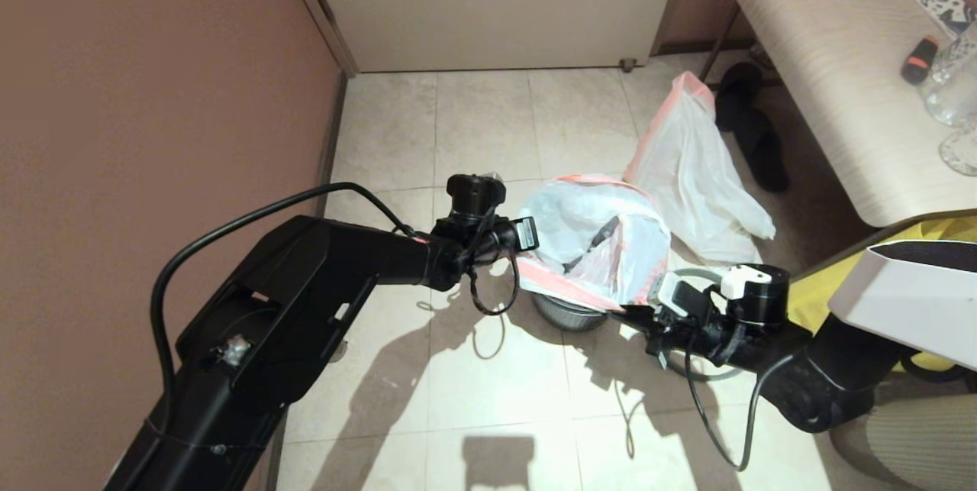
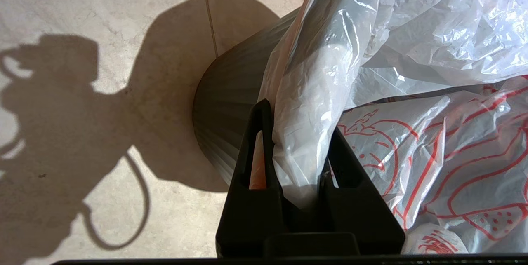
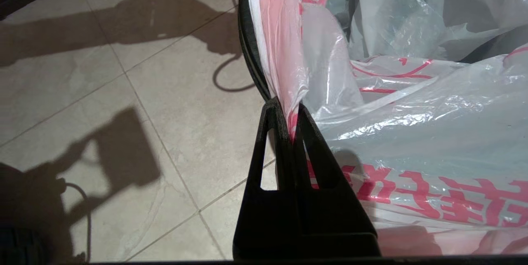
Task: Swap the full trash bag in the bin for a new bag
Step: Put the new garbage bag on the trash can
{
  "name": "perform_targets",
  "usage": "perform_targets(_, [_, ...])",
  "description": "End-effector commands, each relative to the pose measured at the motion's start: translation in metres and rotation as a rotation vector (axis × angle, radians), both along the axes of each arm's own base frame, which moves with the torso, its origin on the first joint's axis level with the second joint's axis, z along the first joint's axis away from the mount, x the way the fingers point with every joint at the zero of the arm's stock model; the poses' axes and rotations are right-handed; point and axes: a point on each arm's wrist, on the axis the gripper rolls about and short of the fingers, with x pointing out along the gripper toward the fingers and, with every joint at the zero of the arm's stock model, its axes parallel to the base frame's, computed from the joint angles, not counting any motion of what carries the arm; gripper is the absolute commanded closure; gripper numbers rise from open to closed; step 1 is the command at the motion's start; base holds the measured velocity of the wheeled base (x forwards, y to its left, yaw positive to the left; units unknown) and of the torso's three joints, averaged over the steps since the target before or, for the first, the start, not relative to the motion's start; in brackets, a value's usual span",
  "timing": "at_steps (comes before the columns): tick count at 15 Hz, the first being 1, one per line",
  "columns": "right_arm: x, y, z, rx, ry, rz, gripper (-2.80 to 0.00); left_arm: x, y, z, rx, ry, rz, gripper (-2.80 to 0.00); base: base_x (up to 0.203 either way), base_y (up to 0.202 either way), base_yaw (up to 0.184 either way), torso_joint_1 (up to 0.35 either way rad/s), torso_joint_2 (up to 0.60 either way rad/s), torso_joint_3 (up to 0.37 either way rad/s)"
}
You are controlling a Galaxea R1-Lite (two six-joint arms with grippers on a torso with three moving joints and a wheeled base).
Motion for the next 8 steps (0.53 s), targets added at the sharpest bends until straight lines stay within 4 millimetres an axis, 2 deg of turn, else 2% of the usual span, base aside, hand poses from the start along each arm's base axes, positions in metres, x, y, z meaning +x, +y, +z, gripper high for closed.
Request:
perform_targets(1, [-0.003,-0.003,0.007,0.007,0.010,0.018,0.00,0.001,0.000,-0.003,0.000,0.004,0.001,0.00,0.000,0.000,0.000,0.000,0.00,0.000])
perform_targets(4, [-0.011,-0.010,-0.004,0.001,0.147,0.077,0.00,0.001,0.000,-0.003,0.000,0.004,0.001,0.00,0.000,0.000,0.000,0.000,0.00,0.000])
perform_targets(6, [-0.002,-0.019,-0.017,0.008,0.193,0.071,0.00,0.002,0.001,-0.002,-0.003,0.001,0.004,0.00,0.000,0.000,0.000,0.000,0.00,0.000])
perform_targets(8, [0.015,-0.022,-0.033,0.009,0.253,0.062,0.00,0.002,0.003,0.002,-0.012,-0.004,0.009,0.00,0.000,0.000,0.000,0.000,0.00,0.000])
